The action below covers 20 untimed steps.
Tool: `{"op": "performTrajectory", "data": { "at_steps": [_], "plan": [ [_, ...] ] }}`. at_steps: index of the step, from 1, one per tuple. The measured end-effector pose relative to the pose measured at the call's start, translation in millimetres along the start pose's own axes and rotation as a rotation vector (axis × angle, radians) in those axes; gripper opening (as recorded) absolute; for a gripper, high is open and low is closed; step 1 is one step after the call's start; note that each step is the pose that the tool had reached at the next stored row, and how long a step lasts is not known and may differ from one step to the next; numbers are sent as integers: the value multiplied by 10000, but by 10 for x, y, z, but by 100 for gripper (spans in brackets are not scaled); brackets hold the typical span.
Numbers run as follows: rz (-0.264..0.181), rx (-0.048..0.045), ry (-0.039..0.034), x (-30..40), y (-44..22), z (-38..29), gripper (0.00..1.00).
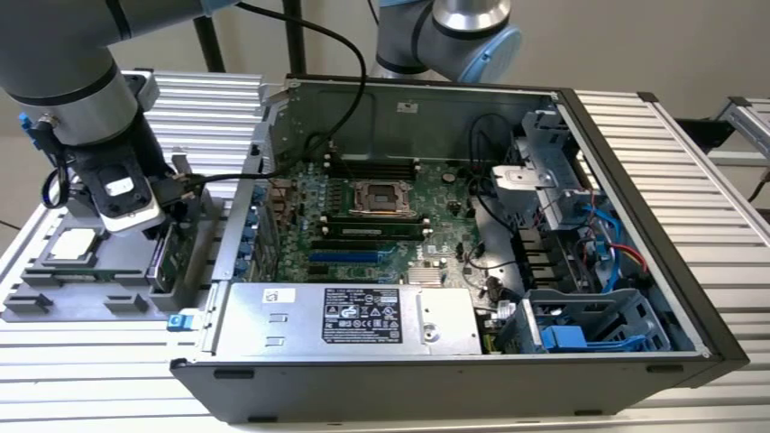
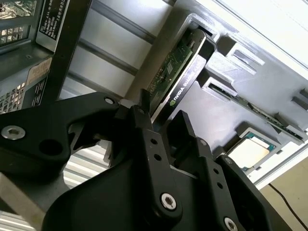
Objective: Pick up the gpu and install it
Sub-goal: 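Pick up the gpu and move the gpu toward the slot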
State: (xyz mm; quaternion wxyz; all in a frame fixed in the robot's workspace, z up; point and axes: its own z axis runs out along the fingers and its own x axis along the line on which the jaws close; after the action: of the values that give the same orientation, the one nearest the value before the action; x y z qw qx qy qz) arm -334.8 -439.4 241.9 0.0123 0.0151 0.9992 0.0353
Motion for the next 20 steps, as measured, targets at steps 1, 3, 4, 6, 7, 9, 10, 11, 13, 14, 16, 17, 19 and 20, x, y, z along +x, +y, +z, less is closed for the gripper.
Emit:
{"op": "performTrajectory", "data": {
  "at_steps": [1, 3, 4, 6, 7, 9, 10, 11, 13, 14, 16, 17, 19, 20],
  "plan": [
    [0, 0, 0, 0, 0, 0, 100],
    [0, 0, 0, 0, 0, 0, 100],
    [0, -1, 0, 0, 0, 0, 100],
    [0, -1, 1, 0, 0, 0, 100],
    [0, -1, 0, 0, 0, 0, 100],
    [0, -1, 0, 0, 0, 0, 0],
    [0, -1, 0, 0, 0, 0, 0],
    [0, -1, 0, 0, 0, 0, 0],
    [0, -1, 2, 0, 0, -1, 0],
    [0, -1, 1, 0, 0, 0, 0],
    [0, -1, 0, 0, 0, 0, 0],
    [0, -2, 0, 0, 0, 0, 0],
    [0, -2, 1, 0, 0, 0, 0],
    [0, -2, 0, 0, 0, 0, 0]
  ]
}}
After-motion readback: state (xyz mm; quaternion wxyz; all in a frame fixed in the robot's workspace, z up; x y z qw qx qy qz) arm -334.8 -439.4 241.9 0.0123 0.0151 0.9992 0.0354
